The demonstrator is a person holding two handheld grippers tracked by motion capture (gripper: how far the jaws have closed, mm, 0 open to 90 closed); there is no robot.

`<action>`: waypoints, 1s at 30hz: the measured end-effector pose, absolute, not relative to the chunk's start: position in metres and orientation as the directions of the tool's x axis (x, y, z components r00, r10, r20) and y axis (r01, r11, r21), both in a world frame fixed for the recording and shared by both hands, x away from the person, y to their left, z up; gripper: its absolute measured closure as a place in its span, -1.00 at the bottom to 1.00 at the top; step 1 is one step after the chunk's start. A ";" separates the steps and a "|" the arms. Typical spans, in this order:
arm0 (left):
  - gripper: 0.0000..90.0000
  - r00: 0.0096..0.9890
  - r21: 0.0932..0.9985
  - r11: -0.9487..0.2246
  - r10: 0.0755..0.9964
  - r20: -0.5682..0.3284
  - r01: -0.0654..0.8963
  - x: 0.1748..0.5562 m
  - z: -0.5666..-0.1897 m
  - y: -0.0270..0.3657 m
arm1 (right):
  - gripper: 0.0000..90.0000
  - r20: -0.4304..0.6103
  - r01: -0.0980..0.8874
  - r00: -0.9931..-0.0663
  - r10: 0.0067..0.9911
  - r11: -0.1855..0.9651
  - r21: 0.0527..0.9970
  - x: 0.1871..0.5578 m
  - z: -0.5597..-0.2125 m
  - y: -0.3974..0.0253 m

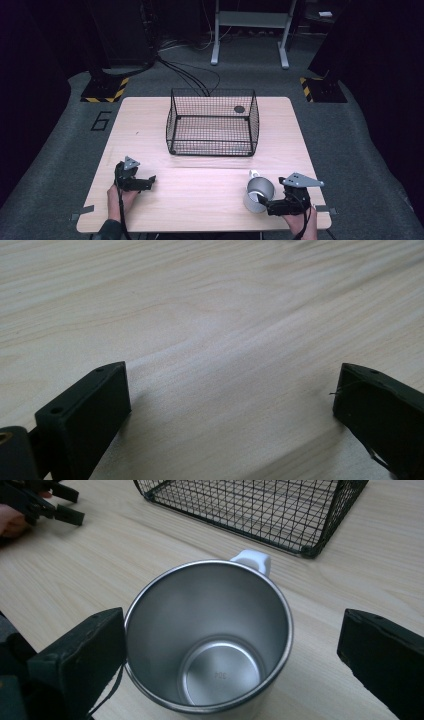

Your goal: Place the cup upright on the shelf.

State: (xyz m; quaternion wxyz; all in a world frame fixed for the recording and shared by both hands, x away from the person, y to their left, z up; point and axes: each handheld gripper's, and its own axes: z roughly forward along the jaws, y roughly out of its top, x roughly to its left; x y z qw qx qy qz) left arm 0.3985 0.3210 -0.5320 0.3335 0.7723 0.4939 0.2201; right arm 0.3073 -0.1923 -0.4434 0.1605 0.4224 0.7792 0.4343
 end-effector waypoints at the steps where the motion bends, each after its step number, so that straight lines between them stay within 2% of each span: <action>1: -0.96 0.416 0.732 -0.290 0.910 0.010 0.616 0.399 -0.532 0.321 | -1.00 0.115 0.525 -0.588 0.800 0.270 0.807 0.308 -0.444 -0.190; 10: -0.96 0.415 0.732 -0.290 0.910 0.011 0.616 0.399 -0.532 0.321 | -1.00 0.122 0.528 -0.613 0.781 0.290 0.798 0.311 -0.447 -0.175; 19: -0.96 0.416 0.732 -0.290 0.909 0.010 0.616 0.399 -0.532 0.321 | -1.00 0.059 0.536 -0.604 0.795 0.350 0.768 0.316 -0.459 -0.161; 24: -0.96 0.416 0.732 -0.290 0.909 0.010 0.616 0.399 -0.532 0.321 | -0.91 0.043 0.538 -0.589 0.807 0.352 0.766 0.317 -0.462 -0.159; 30: -0.96 0.415 0.733 -0.290 0.910 0.011 0.616 0.399 -0.532 0.321 | -0.92 0.053 0.539 -0.587 0.808 0.341 0.771 0.318 -0.467 -0.159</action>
